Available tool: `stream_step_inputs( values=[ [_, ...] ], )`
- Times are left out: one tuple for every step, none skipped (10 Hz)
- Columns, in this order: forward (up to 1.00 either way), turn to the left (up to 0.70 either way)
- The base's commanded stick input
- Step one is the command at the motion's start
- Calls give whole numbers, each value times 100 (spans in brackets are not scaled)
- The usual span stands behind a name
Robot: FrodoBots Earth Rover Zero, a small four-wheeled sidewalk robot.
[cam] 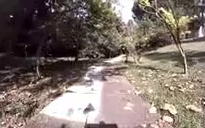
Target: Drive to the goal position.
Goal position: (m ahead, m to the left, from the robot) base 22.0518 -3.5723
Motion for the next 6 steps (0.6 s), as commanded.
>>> stream_step_inputs(
  values=[
    [70, 0],
    [70, 0],
    [70, 0],
    [70, -12],
    [70, -27],
    [70, -27]
  ],
)
